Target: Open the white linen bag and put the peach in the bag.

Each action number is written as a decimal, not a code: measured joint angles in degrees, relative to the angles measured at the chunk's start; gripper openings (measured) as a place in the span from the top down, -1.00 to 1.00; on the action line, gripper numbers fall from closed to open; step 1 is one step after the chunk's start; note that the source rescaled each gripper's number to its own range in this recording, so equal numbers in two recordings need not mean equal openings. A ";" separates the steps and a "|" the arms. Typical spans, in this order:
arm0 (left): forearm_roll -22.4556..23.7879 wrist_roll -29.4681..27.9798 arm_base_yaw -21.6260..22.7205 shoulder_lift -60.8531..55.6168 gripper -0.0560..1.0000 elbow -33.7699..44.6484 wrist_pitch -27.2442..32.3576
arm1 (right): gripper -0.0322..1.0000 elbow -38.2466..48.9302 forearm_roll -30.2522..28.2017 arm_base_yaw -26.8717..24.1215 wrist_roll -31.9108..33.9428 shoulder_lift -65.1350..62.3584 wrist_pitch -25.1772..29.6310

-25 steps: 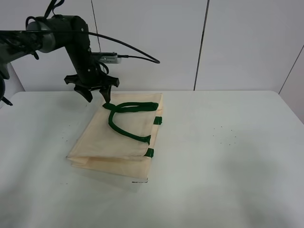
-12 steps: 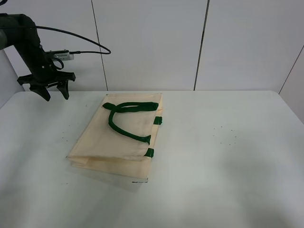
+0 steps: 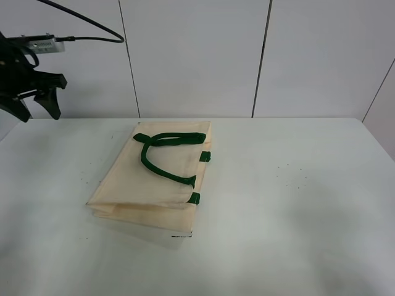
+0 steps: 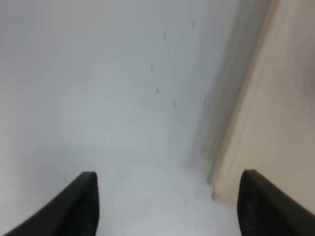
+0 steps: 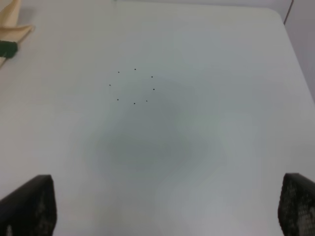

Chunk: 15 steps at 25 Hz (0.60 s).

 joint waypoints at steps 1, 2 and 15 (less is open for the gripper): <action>0.00 0.00 -0.06 -3.65 -0.80 3.15 0.03 | -1.00 0.00 0.00 0.00 0.00 0.00 0.00; 0.00 0.00 -0.11 -6.82 -0.80 6.42 0.03 | -1.00 0.00 0.00 0.00 0.00 0.00 0.00; -0.11 5.63 -0.13 -53.94 -0.80 44.46 -4.36 | -1.00 0.00 0.00 0.00 0.00 0.00 0.00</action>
